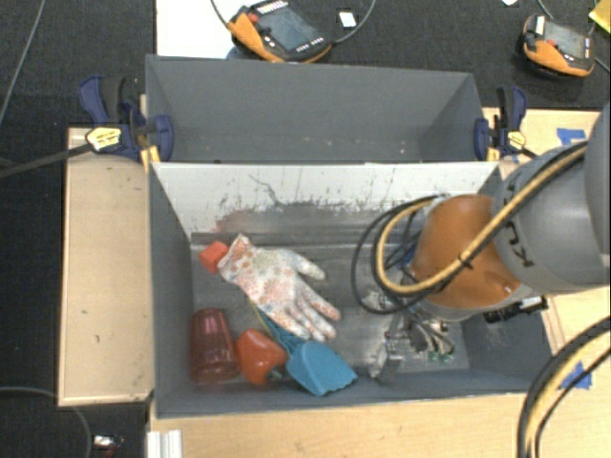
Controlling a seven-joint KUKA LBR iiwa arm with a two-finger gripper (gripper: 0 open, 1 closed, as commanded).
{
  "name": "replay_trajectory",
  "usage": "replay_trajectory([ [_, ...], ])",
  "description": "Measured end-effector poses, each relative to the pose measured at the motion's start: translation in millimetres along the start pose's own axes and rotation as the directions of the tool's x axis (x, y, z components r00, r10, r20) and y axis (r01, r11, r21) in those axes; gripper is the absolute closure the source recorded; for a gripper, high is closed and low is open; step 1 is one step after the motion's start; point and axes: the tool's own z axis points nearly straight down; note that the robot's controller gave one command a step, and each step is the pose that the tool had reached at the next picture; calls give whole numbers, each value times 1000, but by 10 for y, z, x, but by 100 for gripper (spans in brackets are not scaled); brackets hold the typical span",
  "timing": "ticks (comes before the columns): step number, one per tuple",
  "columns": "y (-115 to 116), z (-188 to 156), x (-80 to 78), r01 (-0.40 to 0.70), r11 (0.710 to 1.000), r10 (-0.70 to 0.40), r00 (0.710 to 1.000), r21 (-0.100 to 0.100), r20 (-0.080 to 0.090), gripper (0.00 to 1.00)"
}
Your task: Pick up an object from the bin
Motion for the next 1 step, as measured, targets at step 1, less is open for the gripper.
replay_trajectory([
  [1, -271, -10, -46, 463, 886, -463, 886, 8, 11, 0],
])
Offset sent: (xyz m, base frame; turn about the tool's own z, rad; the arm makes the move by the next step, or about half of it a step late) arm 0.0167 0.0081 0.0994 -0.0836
